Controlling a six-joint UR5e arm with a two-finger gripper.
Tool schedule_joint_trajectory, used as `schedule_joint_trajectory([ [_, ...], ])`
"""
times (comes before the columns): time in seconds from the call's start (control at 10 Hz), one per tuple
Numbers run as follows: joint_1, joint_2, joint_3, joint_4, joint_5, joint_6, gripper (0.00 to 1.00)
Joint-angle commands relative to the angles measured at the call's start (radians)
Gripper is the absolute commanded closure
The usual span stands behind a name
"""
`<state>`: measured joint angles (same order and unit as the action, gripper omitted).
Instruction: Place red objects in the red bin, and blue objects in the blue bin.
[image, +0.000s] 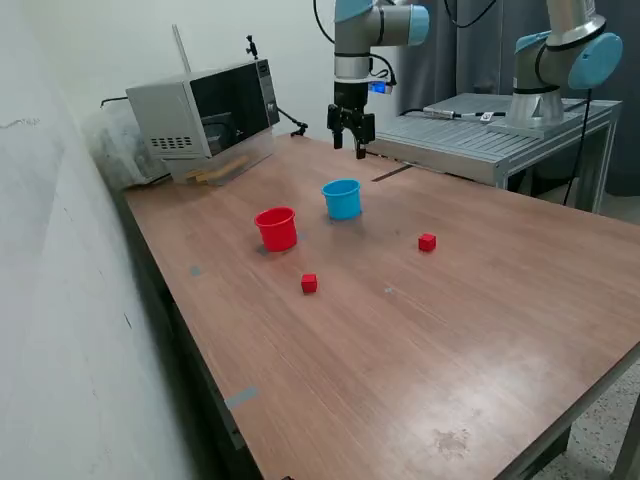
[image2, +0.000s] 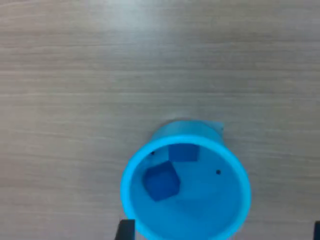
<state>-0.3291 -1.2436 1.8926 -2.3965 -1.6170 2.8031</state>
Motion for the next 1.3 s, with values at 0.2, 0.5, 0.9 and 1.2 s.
schedule_joint_trajectory([
  [0.2, 0.164, -0.336, 0.140, 0.089, -0.004, 0.010, 0.00],
  [0.5, 0.330, -0.408, 0.172, 0.267, -0.003, 0.021, 0.00],
  [0.9, 0.516, -0.335, 0.149, 0.309, 0.006, 0.130, 0.00],
  [1.2, 0.513, -0.148, 0.087, 0.164, 0.045, 0.136, 0.00],
])
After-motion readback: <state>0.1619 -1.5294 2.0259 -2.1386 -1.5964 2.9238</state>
